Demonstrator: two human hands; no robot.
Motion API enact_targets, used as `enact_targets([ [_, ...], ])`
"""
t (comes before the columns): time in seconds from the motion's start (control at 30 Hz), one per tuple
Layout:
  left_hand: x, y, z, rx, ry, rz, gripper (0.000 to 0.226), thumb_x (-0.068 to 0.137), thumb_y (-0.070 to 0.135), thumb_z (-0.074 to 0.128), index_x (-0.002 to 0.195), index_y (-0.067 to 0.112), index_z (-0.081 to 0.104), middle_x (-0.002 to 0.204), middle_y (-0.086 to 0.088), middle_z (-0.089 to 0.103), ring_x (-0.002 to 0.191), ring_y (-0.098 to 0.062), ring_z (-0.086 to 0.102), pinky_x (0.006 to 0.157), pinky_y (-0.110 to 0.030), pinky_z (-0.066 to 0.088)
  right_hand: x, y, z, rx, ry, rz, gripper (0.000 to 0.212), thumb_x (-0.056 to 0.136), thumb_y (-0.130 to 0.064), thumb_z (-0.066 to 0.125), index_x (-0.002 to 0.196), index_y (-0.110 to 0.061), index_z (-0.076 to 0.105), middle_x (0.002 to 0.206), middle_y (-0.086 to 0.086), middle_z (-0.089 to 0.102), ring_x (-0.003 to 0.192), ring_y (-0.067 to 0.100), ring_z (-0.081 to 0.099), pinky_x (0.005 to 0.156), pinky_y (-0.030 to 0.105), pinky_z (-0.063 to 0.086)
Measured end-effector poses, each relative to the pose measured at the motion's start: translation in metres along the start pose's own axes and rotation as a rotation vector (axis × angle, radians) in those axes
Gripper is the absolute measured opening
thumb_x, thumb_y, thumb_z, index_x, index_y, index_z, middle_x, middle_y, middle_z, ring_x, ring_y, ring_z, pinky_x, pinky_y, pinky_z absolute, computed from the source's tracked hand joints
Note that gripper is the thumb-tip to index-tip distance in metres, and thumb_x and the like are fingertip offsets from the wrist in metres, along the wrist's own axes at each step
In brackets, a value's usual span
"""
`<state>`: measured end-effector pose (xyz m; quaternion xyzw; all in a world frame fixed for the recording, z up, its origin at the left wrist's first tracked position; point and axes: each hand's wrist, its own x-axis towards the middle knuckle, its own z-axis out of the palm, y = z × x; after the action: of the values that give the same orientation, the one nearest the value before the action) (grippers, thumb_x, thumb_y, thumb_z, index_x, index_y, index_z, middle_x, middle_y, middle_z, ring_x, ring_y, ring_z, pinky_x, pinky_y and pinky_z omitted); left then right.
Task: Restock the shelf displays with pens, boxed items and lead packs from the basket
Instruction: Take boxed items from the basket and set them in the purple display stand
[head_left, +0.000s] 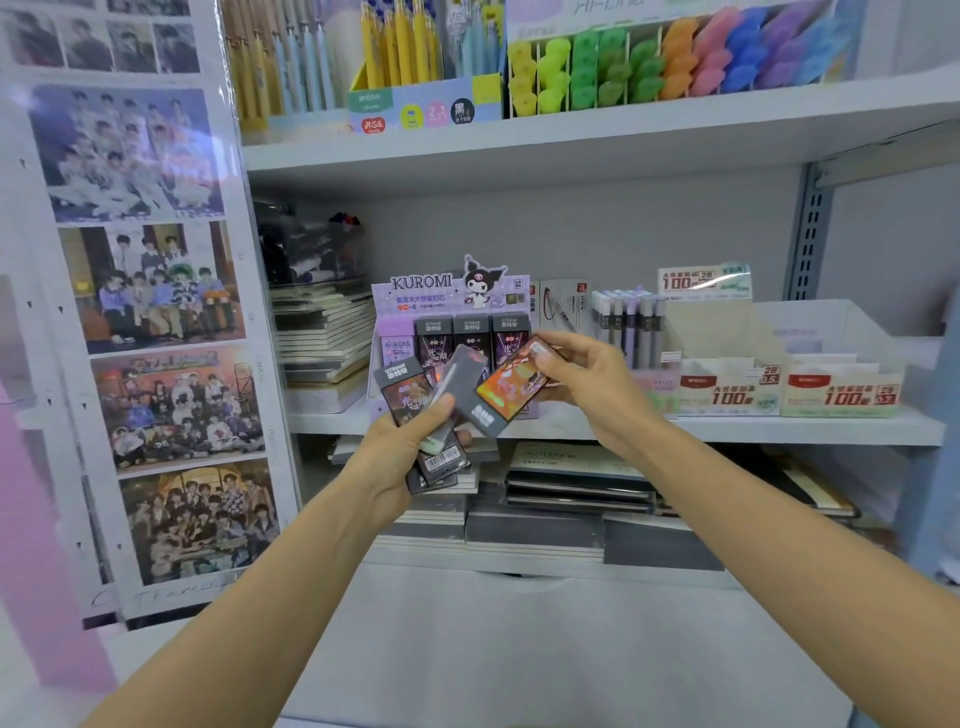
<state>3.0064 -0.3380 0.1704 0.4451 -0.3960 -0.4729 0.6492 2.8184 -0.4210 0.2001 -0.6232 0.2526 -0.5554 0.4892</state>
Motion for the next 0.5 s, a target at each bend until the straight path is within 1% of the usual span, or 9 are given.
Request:
enact_targets([
  [0.07,-0.002,-0.002,0.001,-0.025,0.010,0.006,0.044,0.088,0.020,0.068,0.128,0.005,0.059,0.090,-0.011,0.073,0.060,-0.015,0.071,0.044,-0.026,0.052,-0.001,0.000,-0.002,0.065,0.078,0.006,0.024,0.092,-0.001,0.060,0.115,-0.008,0.057,0.105,0.009,0.064,0.085,0.016,0.068,0.064,0.027,0.060],
  [0.1,-0.003,-0.003,0.002,-0.040,0.015,0.010,0.042,0.088,0.020,0.067,0.126,0.006,0.060,0.091,-0.011,0.073,0.060,-0.014,0.071,0.044,-0.026,0.052,-0.002,0.001,-0.002,0.081,0.095,0.027,0.023,0.091,-0.001,0.060,0.112,-0.008,0.054,0.108,0.011,0.063,0.087,0.019,0.069,0.065,0.029,0.061],
  [0.17,-0.004,-0.003,0.005,-0.092,0.035,0.022,0.034,0.088,0.021,0.068,0.119,0.007,0.064,0.085,-0.009,0.075,0.059,-0.015,0.071,0.044,-0.026,0.053,-0.006,0.006,0.001,0.108,0.084,0.074,0.026,0.091,0.000,0.061,0.112,-0.007,0.048,0.111,0.014,0.061,0.091,0.023,0.069,0.065,0.031,0.061],
  [0.23,-0.002,-0.003,0.005,-0.150,0.095,0.054,0.027,0.087,0.020,0.069,0.111,0.010,0.065,0.078,-0.006,0.075,0.060,-0.015,0.071,0.045,-0.029,0.055,-0.011,0.010,0.002,0.126,0.045,0.106,0.028,0.089,0.001,0.062,0.111,-0.007,0.046,0.110,0.015,0.061,0.087,0.023,0.071,0.063,0.031,0.060],
  [0.3,0.000,-0.001,0.002,-0.184,0.142,0.097,0.026,0.086,0.018,0.070,0.109,0.011,0.064,0.075,-0.005,0.074,0.058,-0.015,0.071,0.047,-0.030,0.056,-0.016,0.014,0.001,0.013,-0.042,0.136,0.027,0.088,-0.001,0.065,0.107,-0.009,0.049,0.106,0.015,0.064,0.082,0.024,0.072,0.061,0.030,0.060],
  [0.37,0.002,0.001,-0.002,-0.184,0.181,0.112,0.027,0.084,0.018,0.072,0.109,0.012,0.064,0.077,-0.004,0.074,0.057,-0.014,0.069,0.050,-0.029,0.057,-0.021,0.016,-0.001,-0.107,-0.206,0.182,0.024,0.087,-0.004,0.067,0.107,-0.013,0.057,0.100,0.015,0.069,0.078,0.025,0.073,0.062,0.032,0.060],
  [0.43,0.004,0.002,-0.005,-0.154,0.228,0.119,0.027,0.084,0.019,0.074,0.108,0.012,0.065,0.084,-0.006,0.074,0.063,-0.017,0.070,0.056,-0.031,0.059,-0.025,0.020,0.003,-0.162,-0.343,0.205,0.022,0.087,-0.010,0.069,0.107,-0.016,0.062,0.093,0.013,0.071,0.077,0.021,0.073,0.061,0.031,0.059],
  [0.5,0.006,0.003,-0.007,-0.130,0.249,0.128,0.028,0.084,0.019,0.074,0.109,0.012,0.066,0.089,-0.008,0.075,0.069,-0.021,0.071,0.064,-0.034,0.060,-0.027,0.022,0.011,-0.224,-0.399,0.177,0.023,0.088,-0.019,0.070,0.109,-0.017,0.063,0.089,0.010,0.073,0.078,0.019,0.072,0.065,0.035,0.059],
])
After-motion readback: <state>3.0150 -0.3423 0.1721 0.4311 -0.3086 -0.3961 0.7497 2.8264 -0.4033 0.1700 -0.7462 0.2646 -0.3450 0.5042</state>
